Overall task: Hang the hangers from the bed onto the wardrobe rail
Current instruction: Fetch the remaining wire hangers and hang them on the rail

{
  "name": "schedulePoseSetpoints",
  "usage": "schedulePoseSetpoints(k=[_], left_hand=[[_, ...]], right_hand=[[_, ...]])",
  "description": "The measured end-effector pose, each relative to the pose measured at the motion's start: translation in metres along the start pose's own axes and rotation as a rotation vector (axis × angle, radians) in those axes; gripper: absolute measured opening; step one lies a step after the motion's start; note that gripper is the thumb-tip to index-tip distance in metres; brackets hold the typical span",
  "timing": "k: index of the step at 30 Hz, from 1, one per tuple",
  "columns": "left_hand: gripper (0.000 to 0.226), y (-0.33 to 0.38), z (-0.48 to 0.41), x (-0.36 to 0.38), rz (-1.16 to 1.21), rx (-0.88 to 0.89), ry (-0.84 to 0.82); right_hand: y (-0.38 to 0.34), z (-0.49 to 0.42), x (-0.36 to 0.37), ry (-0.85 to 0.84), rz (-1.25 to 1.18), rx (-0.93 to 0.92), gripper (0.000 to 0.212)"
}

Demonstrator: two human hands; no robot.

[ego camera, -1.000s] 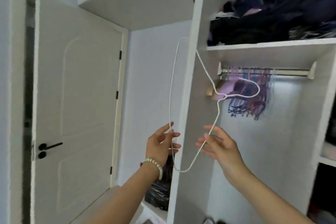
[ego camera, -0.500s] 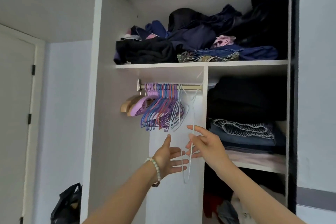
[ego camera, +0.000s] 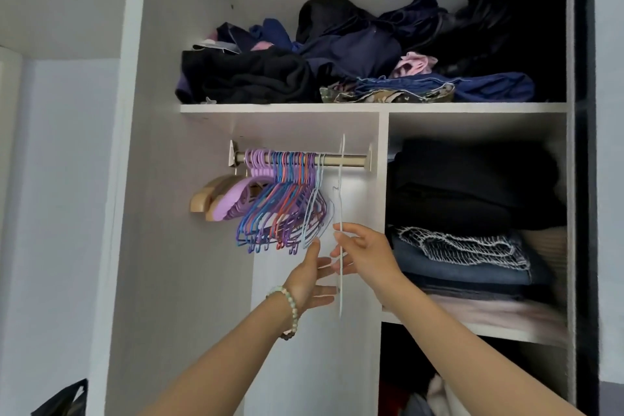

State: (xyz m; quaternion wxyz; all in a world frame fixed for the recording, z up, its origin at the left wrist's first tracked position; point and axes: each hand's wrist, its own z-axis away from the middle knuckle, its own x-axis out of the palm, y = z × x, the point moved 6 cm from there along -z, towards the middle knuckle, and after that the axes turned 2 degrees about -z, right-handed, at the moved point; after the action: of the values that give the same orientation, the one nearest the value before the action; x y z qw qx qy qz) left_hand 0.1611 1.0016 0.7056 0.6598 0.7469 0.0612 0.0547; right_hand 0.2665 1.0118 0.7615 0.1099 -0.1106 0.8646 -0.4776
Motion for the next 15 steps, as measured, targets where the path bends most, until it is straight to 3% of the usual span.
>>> schedulePoseSetpoints(k=[4, 8, 12, 15], left_hand=[[0.056, 0.036, -0.028, -0.042, -0.403, 0.419, 0.084], [0.040, 0.074, -0.055, -0.080, -0.415, 0.660, 0.099], [0.055, 0.100, -0.086, -0.114, -0.938, 0.889, 0.317], [0.071, 0.107, -0.109, -0.125, -1.220, 0.884, 0.357]], right_hand=[[0.012, -0.031, 0.021, 0.085, -0.129, 0.003, 0.014], [0.020, -0.062, 0.038, 0.171, -0.180, -0.040, 0.013], [0.032, -0.095, 0.043, 0.228, -0.129, -0.052, 0.016], [0.041, -0.120, 0.042, 0.275, -0.084, -0.048, 0.017]])
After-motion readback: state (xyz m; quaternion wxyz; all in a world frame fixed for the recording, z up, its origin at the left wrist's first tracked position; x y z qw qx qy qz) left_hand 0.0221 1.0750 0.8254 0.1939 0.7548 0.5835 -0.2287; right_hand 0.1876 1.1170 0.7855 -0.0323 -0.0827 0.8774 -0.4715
